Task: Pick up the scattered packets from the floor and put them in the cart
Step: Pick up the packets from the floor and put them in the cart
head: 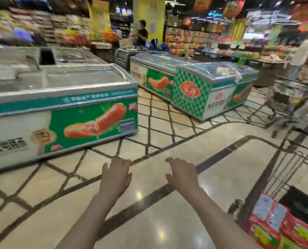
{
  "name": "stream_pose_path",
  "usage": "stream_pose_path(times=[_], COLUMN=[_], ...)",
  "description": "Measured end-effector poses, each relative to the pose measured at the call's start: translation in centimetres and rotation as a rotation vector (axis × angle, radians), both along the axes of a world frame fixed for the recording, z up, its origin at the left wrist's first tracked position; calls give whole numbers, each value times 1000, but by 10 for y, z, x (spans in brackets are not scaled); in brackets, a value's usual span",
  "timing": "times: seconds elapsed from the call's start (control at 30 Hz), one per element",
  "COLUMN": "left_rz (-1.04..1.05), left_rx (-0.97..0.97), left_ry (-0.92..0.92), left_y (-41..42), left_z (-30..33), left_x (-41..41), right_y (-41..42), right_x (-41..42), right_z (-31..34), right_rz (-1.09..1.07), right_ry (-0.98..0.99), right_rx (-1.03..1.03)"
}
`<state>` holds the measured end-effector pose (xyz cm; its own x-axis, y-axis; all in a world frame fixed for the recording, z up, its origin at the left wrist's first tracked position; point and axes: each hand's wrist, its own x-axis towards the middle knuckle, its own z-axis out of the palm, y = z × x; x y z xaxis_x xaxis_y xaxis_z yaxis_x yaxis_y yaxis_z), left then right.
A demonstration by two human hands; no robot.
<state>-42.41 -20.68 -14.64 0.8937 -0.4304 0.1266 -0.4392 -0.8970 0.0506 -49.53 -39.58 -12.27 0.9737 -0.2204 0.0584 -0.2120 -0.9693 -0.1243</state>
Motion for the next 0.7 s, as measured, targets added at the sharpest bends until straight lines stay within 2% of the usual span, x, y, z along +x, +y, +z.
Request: stream_pose_path(times=[0.2, 0.37, 0.47, 0.57, 0.7], left_rz=[524, 874, 1076, 1256, 1485], left_rx=[-6, -1, -6, -69, -31], left_ry=[-26, -83, -78, -149, -83], left_y=[208, 358, 432, 495, 565], left_z=[15, 23, 29, 31, 32], left_x=[13, -5, -19, -40, -74], right_y=[192, 364, 462, 555, 665], right_x=[105, 160, 181, 191, 188], right_z=[11, 19, 26, 32, 33], right_rz=[451, 841, 1058, 1252, 1497], right_ry=[-43, -48, -66, -82, -75], right_rx=[-24, -58, -69, -59, -42])
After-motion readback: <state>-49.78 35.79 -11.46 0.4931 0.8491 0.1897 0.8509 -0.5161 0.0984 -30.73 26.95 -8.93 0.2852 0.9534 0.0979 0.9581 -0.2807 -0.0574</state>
